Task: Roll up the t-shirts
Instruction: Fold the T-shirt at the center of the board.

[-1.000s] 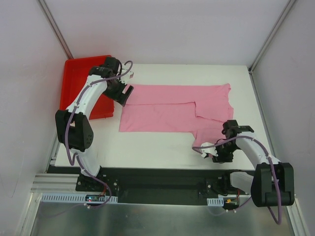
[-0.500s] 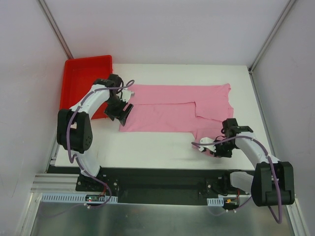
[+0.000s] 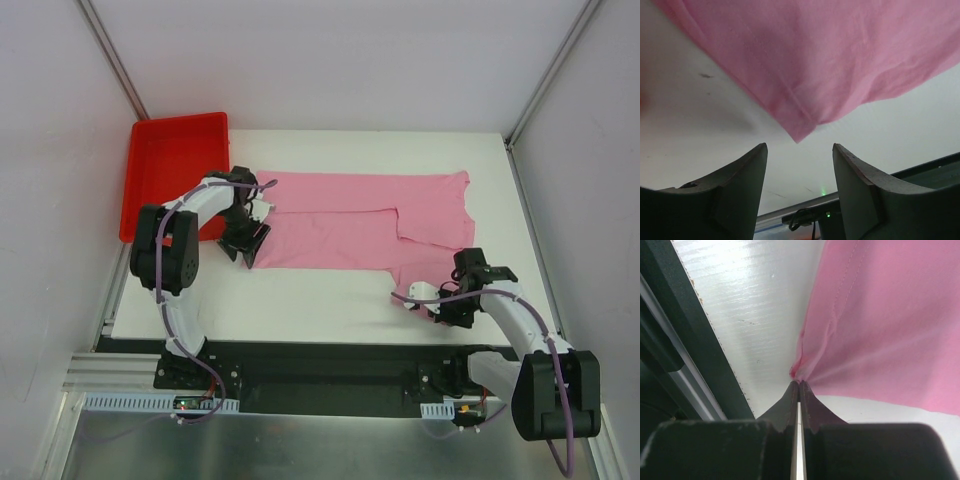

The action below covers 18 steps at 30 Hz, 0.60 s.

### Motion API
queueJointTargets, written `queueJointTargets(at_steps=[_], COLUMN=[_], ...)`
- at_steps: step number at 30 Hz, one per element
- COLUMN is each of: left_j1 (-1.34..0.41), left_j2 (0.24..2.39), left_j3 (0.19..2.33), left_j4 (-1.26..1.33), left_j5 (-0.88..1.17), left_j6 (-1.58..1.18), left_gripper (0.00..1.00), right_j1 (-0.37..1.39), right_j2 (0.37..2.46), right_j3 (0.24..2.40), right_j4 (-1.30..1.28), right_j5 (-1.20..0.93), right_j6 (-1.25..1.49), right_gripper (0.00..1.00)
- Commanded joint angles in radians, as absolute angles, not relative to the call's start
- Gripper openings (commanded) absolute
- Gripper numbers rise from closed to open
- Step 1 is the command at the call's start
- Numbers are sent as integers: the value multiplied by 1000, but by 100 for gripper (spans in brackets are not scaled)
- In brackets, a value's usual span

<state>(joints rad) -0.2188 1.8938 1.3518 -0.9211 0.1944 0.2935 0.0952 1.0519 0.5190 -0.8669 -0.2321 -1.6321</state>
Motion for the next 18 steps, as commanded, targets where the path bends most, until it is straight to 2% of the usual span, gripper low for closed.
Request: queueJointTargets(at_steps=[1,6,10,11,13,14,18], left_j1=[-247,-256,-264,-267,-267,-267,-267], left_j2=[1942,1985,1994,1996,1991,1988,1957], left_j3=[1338,1333,1310,1302,1301,1302,1327], left_j4=[-901,-879,-876,-876,-879,-880,-906], left_j5=[127,118,141,147,153,156,179], left_j6=[256,253,265,273,276,282,294], left_gripper=[54,48,35,24,14,0,0], right_j1=[92,91,91,89,89,84,51], right_j2=[1045,1058,1075,1077,1074,1071,1052], right_j3=[517,535,552,555,566,568,612], right_j4=[-897,-902,-896,-894,-885,-882,-858], right_j5=[-215,-219,-216,-216,-219,-219,-209], right_j6=[-1591,-1574,-1551,-1539,-1522,-1503,-1451], right_gripper=[1,1,1,1,1,1,1])
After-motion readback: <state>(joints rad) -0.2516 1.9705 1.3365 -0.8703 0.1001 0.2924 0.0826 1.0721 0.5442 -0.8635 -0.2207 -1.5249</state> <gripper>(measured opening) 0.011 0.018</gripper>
